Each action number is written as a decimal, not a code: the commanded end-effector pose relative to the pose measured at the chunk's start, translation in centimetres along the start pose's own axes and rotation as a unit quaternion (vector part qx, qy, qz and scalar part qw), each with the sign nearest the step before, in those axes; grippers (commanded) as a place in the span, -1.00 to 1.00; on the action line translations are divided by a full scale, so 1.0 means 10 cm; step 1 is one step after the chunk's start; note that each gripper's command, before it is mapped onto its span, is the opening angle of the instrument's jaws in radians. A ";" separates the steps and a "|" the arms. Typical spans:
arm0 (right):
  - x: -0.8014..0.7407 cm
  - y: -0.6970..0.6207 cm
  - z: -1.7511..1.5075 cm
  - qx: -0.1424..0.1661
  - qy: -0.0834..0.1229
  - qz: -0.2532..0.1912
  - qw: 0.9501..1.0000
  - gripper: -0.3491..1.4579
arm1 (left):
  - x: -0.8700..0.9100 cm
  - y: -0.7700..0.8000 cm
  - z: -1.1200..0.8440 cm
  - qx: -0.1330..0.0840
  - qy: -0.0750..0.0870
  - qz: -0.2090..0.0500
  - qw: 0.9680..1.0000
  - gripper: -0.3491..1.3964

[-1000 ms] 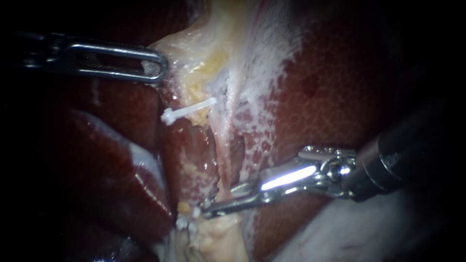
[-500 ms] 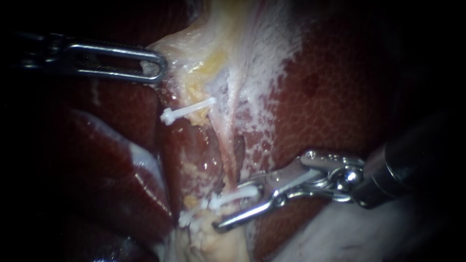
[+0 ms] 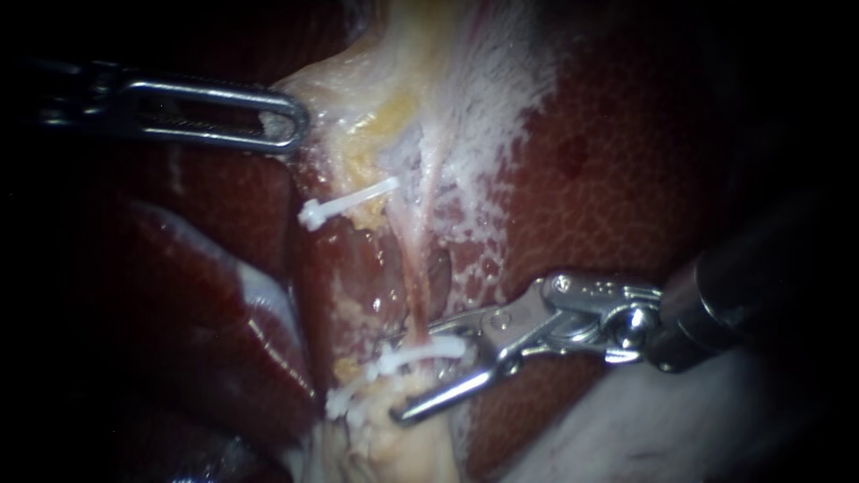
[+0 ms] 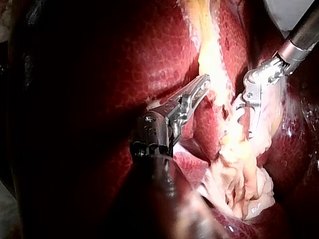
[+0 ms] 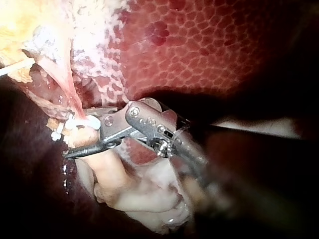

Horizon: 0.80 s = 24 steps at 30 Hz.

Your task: Going back first clip right tube

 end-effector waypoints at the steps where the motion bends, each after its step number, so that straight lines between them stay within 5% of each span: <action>1: 0.000 0.001 0.000 -0.004 0.001 -0.006 1.000 0.02 | 0.000 0.000 0.000 0.000 0.000 0.000 1.000 -1.00; 5: -0.001 0.005 -0.002 -0.030 0.006 -0.026 0.999 0.05 | 0.000 0.000 0.000 0.000 0.000 0.000 1.000 -1.00; 13: -0.002 0.006 -0.008 -0.030 0.006 -0.032 0.999 0.05 | 0.000 -0.001 0.000 -0.001 0.000 0.000 1.000 -1.00; 24: 0.005 -0.007 -0.039 -0.047 0.013 -0.036 0.998 0.05 | 0.003 -0.001 0.000 -0.003 -0.001 0.001 1.000 -1.00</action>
